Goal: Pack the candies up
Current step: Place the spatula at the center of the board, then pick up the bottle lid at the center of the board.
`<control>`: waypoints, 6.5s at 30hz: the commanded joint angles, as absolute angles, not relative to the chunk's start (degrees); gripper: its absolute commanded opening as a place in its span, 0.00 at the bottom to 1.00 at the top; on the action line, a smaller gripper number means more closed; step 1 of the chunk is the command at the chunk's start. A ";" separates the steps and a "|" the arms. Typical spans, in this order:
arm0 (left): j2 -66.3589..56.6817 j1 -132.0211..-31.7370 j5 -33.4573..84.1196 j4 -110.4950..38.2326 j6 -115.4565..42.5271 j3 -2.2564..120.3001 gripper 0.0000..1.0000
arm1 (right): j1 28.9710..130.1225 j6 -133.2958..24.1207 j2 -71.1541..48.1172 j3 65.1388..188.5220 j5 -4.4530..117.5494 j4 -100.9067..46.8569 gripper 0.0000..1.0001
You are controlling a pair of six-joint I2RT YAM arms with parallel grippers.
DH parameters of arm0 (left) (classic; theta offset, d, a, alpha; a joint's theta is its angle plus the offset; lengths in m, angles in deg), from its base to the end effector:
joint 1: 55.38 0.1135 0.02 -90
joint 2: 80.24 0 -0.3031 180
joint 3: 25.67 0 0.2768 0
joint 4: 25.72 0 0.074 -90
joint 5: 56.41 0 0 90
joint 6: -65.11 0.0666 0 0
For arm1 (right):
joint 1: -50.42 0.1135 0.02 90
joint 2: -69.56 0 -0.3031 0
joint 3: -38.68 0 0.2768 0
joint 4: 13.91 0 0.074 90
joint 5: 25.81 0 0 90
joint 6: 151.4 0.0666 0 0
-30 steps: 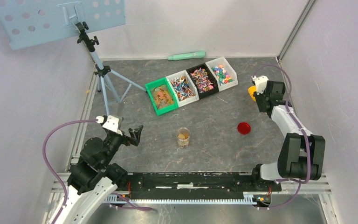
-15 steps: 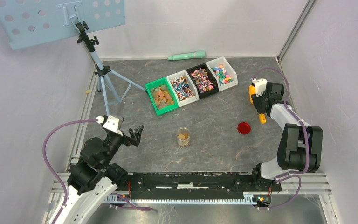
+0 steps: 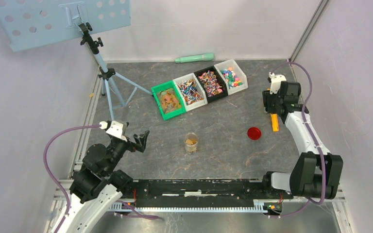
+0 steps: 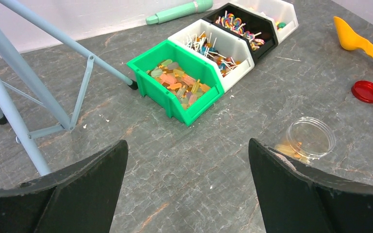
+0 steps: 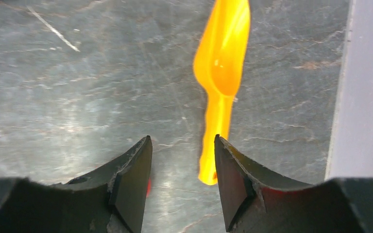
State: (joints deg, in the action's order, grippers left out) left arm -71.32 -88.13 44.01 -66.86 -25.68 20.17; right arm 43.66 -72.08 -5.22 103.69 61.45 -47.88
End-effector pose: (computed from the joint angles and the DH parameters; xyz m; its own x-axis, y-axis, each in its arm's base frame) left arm 0.0746 -0.0337 0.3165 -0.0671 0.0271 -0.9974 0.3795 0.9252 -0.0004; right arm 0.3129 -0.0339 0.2618 -0.6901 -0.1046 -0.7161 -0.0454 0.9938 -0.1014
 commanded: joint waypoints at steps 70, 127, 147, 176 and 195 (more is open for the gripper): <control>-68.96 -88.17 44.05 -63.33 -23.80 18.67 1.00 | 61.76 -52.19 2.17 82.75 58.35 -38.14 0.00; -45.29 -89.88 -12.12 -14.81 -22.54 12.22 1.00 | 106.49 2.30 9.18 80.65 47.73 29.35 0.00; -47.59 -89.83 -7.77 -13.28 -23.75 11.02 1.00 | 108.02 2.02 7.08 83.23 50.74 30.09 0.00; -47.72 -89.83 -7.58 -12.76 -24.27 11.17 1.00 | 109.24 3.37 5.38 82.84 50.07 31.23 0.00; -46.76 -89.83 -8.70 -18.75 -25.13 13.91 0.74 | 109.57 2.66 6.93 80.99 52.30 29.79 0.00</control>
State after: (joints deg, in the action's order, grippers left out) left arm -45.63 -89.64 -10.24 -16.24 -24.87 11.12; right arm 109.29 3.26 5.47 80.76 51.00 28.95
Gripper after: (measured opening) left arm 0.739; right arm 0.004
